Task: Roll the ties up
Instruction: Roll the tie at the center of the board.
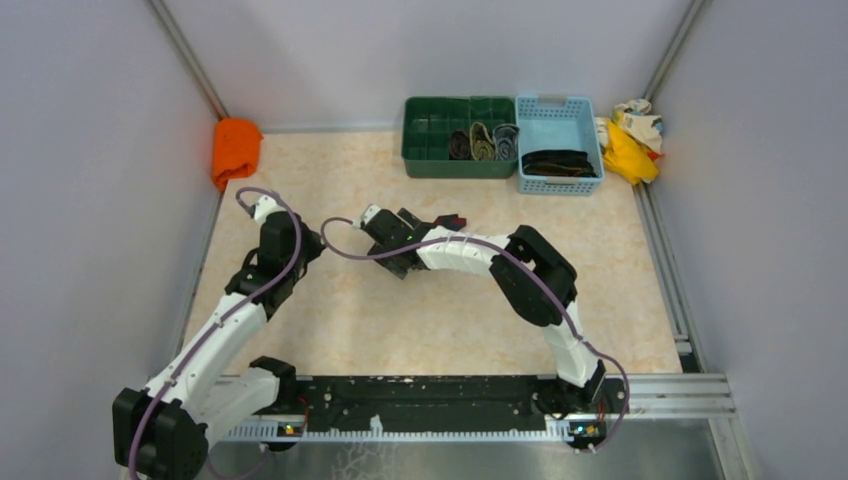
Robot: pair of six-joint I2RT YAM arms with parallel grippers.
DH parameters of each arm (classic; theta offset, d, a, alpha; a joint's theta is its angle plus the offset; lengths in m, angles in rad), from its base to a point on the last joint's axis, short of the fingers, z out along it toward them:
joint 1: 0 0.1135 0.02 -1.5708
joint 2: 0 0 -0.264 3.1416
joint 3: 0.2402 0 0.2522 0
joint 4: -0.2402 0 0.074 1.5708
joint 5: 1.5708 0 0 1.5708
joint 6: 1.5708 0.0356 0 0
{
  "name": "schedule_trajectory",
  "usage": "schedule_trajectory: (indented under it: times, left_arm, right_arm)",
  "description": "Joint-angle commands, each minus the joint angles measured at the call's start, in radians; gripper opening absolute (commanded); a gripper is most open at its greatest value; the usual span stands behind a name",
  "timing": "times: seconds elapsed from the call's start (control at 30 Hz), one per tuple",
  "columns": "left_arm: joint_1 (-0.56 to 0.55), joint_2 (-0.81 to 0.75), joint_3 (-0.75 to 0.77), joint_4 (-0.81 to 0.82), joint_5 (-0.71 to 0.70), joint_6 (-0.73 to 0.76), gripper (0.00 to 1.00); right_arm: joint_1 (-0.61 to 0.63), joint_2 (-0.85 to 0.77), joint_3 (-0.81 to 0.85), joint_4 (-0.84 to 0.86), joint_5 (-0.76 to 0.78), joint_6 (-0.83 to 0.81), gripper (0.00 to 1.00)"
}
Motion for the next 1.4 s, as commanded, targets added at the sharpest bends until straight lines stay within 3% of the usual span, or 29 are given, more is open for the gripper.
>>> schedule_trajectory:
  times: [0.0, 0.37, 0.73, 0.93, 1.13, 1.37]
  left_arm:
    - [0.007, -0.008, 0.017, -0.008, 0.010, 0.000, 0.13]
    - [0.008, -0.039, 0.031, -0.044, 0.049, -0.011, 0.20]
    - [0.010, -0.018, 0.044, -0.038, 0.060, -0.018, 0.19]
    - [0.025, -0.013, 0.074, -0.064, -0.013, -0.040, 0.16]
    - [0.049, -0.025, 0.104, -0.108, -0.059, -0.057, 0.15]
    - [0.062, -0.045, 0.138, -0.133, -0.088, -0.060, 0.15]
  right_arm:
    - [-0.004, -0.024, -0.008, -0.028, -0.009, 0.029, 0.87]
    - [0.043, -0.037, -0.013, -0.073, 0.137, 0.019, 0.89]
    - [0.039, 0.018, -0.012, -0.107, 0.086, 0.066, 0.68]
    - [-0.021, -0.023, -0.059, -0.021, -0.085, 0.087, 0.63]
    - [-0.122, -0.074, -0.102, 0.038, -0.434, 0.122, 0.56]
    - [-0.197, -0.067, -0.127, 0.114, -0.802, 0.234, 0.55]
